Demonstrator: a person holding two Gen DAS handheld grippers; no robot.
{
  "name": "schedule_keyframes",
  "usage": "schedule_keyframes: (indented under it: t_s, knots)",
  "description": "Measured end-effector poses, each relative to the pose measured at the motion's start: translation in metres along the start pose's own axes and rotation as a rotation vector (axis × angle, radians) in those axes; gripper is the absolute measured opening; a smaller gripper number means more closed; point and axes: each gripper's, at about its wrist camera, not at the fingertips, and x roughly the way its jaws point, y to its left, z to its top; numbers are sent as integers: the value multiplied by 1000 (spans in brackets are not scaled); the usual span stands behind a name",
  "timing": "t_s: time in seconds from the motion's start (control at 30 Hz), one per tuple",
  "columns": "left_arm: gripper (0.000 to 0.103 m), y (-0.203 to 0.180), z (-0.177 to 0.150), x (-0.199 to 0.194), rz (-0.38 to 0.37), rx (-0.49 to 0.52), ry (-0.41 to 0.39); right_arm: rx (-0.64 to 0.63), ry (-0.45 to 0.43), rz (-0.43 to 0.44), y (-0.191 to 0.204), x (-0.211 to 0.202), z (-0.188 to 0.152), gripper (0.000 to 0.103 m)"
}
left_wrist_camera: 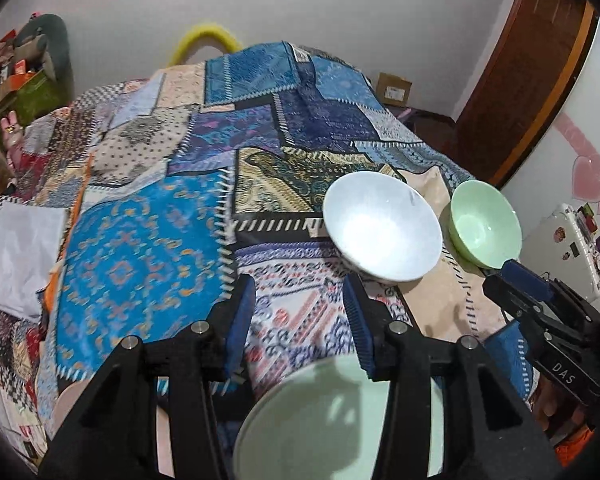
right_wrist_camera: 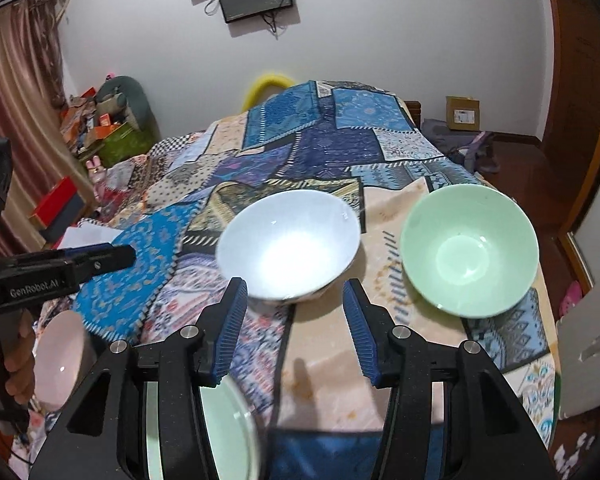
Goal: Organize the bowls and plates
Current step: 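Move the left gripper to the spotted white bowl and grasp its rim, then lift the spotted white bowl with the left gripper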
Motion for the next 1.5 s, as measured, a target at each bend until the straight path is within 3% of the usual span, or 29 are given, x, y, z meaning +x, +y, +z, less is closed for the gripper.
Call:
schedule_keyframes:
  t_s: [0.47,0.77,1.1,1.5]
  knots:
    - [45,-21,31,95,-4,39,101,42,80,13,-31,58,8,43]
    - [45,-27,41,128,8,58,127,44,125,21,-33,82,6,30]
    - [28,-36,42,143,4,105,138,64,125,15,-35,90,7,23]
    - [25,-32,37,138,1,74,144,57,110,21,-30,85,10,22]
